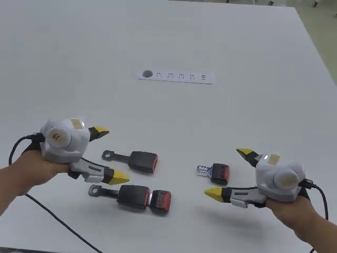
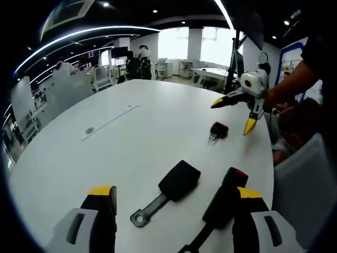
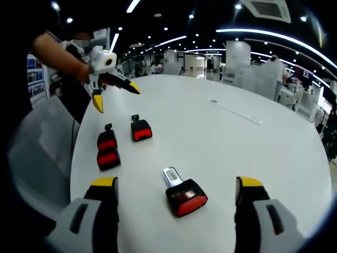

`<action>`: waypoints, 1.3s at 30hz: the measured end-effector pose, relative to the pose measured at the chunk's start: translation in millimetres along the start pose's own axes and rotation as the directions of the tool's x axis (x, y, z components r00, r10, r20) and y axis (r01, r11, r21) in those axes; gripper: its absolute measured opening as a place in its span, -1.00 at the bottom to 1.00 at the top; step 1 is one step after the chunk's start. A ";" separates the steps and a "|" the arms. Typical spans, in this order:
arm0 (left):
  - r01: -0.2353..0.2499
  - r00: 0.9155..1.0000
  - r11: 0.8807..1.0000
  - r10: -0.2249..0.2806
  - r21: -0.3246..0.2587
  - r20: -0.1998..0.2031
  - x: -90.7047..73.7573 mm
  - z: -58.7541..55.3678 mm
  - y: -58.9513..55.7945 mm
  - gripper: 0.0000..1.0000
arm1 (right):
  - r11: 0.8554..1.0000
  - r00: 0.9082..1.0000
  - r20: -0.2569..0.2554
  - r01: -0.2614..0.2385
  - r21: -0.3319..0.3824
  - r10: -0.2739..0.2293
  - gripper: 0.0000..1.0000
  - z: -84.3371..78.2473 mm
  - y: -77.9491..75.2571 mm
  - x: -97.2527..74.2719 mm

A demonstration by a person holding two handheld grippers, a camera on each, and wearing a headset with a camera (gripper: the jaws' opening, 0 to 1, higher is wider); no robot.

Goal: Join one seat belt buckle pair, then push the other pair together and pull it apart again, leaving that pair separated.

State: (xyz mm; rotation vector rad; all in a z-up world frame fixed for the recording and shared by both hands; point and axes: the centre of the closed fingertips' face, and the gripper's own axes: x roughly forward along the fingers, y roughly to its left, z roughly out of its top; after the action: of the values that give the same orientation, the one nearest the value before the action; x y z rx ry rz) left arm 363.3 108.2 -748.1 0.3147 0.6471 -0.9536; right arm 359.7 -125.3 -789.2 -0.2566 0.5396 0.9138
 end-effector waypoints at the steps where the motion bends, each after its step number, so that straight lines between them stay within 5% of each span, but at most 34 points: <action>1: -0.008 1.000 1.000 0.008 -0.004 0.008 -5.0 -0.3 -1.1 0.91 | 1.000 1.000 0.000 0.001 -0.011 -0.001 0.87 2.0 3.3 0.3; 13: -0.063 0.990 0.997 0.068 -0.045 0.123 -46.6 -5.4 -7.7 0.98 | 0.998 0.998 0.032 0.056 0.013 -0.056 0.91 14.8 38.9 -11.6; 25: -0.036 0.992 0.999 0.036 0.001 0.120 -59.2 -24.2 -25.2 0.98 | 0.995 0.995 -0.012 0.096 0.020 -0.096 0.95 -3.7 70.1 -33.3; 39: -0.105 0.978 0.991 0.117 -0.079 0.171 -82.8 -34.2 -26.0 0.97 | 0.989 0.990 0.020 0.137 0.052 -0.138 0.99 -1.2 80.6 -47.6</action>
State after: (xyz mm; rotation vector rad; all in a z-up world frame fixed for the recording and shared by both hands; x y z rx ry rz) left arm 294.9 165.6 -721.0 0.1999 0.4950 -0.8393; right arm 271.1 -110.4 -763.1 -0.2346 0.5162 0.7676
